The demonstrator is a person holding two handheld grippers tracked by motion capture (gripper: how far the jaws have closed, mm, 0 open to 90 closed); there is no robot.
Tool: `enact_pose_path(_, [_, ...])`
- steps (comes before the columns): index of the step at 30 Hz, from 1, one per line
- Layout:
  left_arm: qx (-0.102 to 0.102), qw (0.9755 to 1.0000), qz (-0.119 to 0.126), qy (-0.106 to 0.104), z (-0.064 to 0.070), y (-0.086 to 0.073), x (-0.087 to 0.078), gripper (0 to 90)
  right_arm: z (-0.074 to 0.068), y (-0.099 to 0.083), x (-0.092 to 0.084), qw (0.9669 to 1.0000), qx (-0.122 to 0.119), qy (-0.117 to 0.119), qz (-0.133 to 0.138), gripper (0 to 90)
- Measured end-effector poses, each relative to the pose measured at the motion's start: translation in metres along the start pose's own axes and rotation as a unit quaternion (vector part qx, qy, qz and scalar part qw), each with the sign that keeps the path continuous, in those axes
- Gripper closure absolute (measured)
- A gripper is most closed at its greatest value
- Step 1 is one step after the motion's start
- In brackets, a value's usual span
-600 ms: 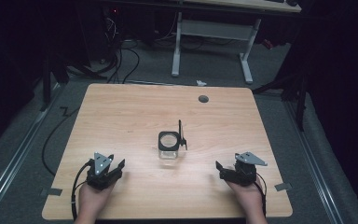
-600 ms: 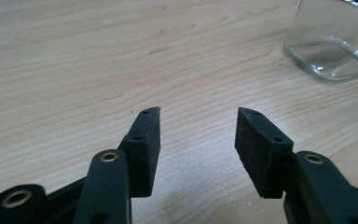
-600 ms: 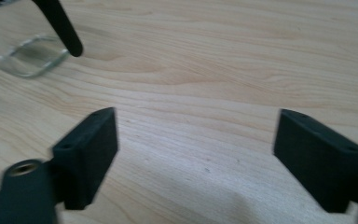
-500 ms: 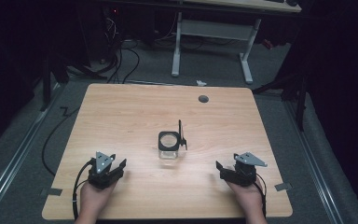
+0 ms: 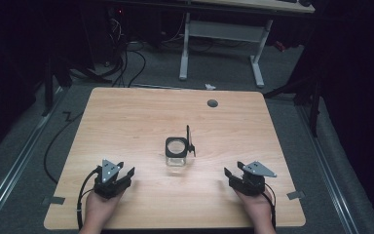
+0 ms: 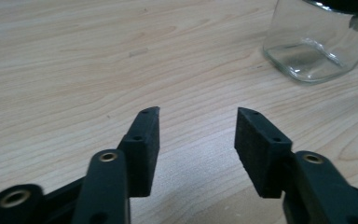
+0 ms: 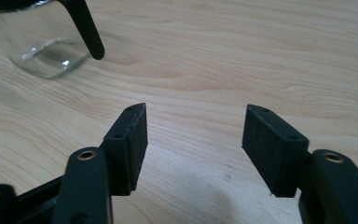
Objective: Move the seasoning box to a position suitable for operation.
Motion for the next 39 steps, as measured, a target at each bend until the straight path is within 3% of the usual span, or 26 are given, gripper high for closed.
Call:
enact_pose_path(6, [-0.009,0.9999,0.011,0.0,-0.001,0.006,-0.003,46.9,-0.013,0.005,0.0,0.9998,-0.011,0.015,0.01,43.2])
enact_pose_path(10, [-0.015,0.9998,0.007,-0.008,0.002,0.006,-0.001,46.1,-0.02,0.007,0.0,0.9994,-0.015,0.03,0.013,49.8])
enact_pose_path(17, [-0.006,0.9999,-0.002,-0.014,0.007,0.001,-0.001,46.1,-0.035,0.014,0.007,0.9975,-0.026,0.063,0.015,65.8])
enact_pose_path(20, [-0.016,0.9997,-0.002,-0.016,0.006,0.002,-0.002,51.7,-0.049,0.017,0.018,0.9954,-0.047,0.084,0.001,68.1])
enact_pose_path(23, [-0.011,0.9999,-0.003,-0.013,0.004,0.003,-0.002,53.2,-0.06,0.018,0.027,0.9936,-0.06,0.096,-0.009,70.1])
enact_pose_path(25, [-0.011,0.9999,0.0,-0.005,0.002,0.004,-0.001,54.0,-0.064,0.021,0.032,0.9931,-0.061,0.099,-0.012,71.0])
enact_pose_path(27, [-0.012,0.9998,-0.004,0.017,-0.002,0.004,0.001,58.7,-0.067,0.024,0.037,0.9927,-0.06,0.104,-0.014,74.2])
enact_pose_path(33, [-0.027,0.9993,-0.004,0.026,-0.008,0.006,0.001,70.7,-0.07,0.034,0.059,0.9923,-0.047,0.111,-0.025,89.0])
enact_pose_path(39, [-0.014,0.9995,0.003,0.028,-0.008,0.005,0.0,79.4,-0.071,0.046,0.072,0.9932,-0.04,0.107,-0.021,90.0])
Point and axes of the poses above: each handheld gripper's, and its own axes: x roughly forward along the jaws, y roughly out of its top, z roughly to its right, the point moved 2 cm from there along x, roughly forward along the jaws, and after that the axes turned 4 degrees about -x, right-handed, at the moved point
